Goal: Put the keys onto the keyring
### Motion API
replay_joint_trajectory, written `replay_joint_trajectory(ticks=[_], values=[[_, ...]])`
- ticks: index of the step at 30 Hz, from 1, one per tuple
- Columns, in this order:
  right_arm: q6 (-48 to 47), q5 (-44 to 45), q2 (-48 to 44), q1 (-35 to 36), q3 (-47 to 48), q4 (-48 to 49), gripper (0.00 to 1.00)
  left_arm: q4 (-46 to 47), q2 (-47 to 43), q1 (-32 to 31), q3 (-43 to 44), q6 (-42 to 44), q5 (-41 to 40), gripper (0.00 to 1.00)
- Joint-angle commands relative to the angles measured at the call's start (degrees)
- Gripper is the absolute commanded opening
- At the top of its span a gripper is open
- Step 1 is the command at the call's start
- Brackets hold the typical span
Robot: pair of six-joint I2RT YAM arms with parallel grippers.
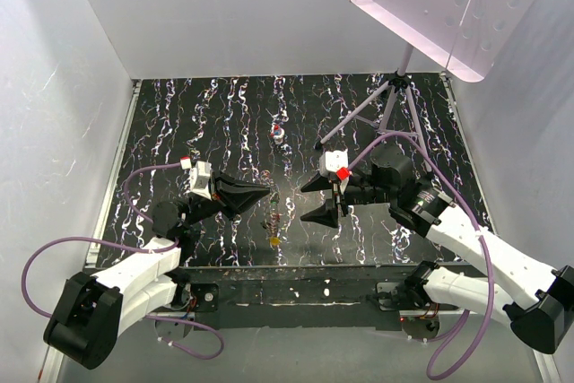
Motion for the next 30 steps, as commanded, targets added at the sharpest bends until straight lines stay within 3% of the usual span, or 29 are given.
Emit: replay_joint_trajectory(ticks=[1,30], values=[[0.0,-1.3,-0.2,-0.3,0.3,2.9,0.74,2.9,-0.8,0.1,-0.2,-0.2,-0.5,0.0],[0.7,-1.2,0.4,-0.2,0.8,3.9,0.74,3.2,-0.2,0.1,0.4,0.0,-0.8,0.0]])
